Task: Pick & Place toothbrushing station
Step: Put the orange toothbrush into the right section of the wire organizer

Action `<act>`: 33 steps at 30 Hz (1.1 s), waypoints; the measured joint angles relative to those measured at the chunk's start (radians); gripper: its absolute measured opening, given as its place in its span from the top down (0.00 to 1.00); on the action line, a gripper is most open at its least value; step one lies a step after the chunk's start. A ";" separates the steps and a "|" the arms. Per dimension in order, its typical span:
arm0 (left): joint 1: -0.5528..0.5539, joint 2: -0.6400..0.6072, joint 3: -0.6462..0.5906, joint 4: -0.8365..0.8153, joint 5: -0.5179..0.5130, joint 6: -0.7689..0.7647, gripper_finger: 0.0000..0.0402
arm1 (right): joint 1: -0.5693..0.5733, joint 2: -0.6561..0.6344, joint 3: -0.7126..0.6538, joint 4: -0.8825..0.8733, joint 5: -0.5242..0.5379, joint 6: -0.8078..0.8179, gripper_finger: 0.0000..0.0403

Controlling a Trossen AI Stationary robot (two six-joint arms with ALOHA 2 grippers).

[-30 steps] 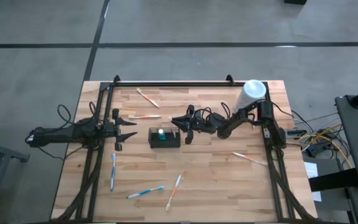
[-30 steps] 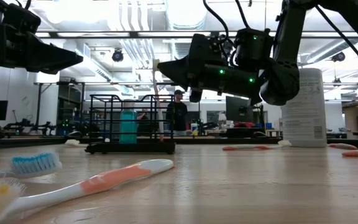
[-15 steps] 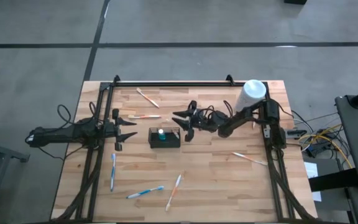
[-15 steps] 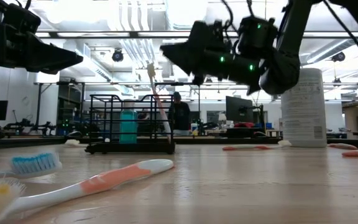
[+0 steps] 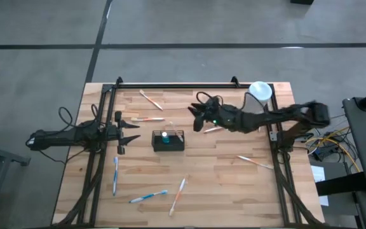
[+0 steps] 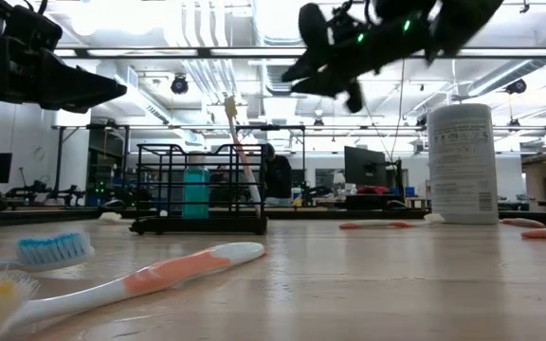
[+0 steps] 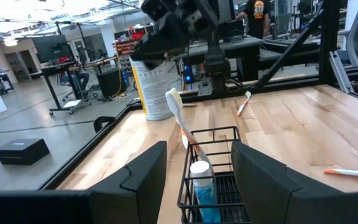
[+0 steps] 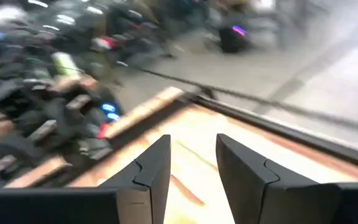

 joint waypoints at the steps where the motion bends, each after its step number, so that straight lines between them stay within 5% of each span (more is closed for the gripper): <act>1: 0.000 0.000 0.000 0.000 0.000 0.000 0.53 | 0.009 -0.038 0.013 -0.099 0.058 0.056 0.69; 6: 0.000 0.001 0.000 0.000 -0.001 0.000 0.54 | 0.048 -0.172 0.071 -0.564 0.282 0.467 0.69; 14: 0.000 0.001 0.000 0.000 0.000 0.000 0.54 | 0.076 -0.240 0.060 -1.048 0.293 1.258 0.73; 21: 0.000 0.001 0.000 0.000 -0.001 0.000 0.54 | 0.086 -0.237 -0.021 -1.140 0.287 1.571 0.78; 26: 0.000 0.001 0.000 0.000 -0.001 0.000 0.54 | 0.086 -0.238 -0.061 -1.174 0.151 1.789 0.81; 33: 0.000 0.001 0.000 0.000 -0.001 0.000 0.53 | 0.085 -0.237 -0.071 -1.373 0.113 1.833 0.80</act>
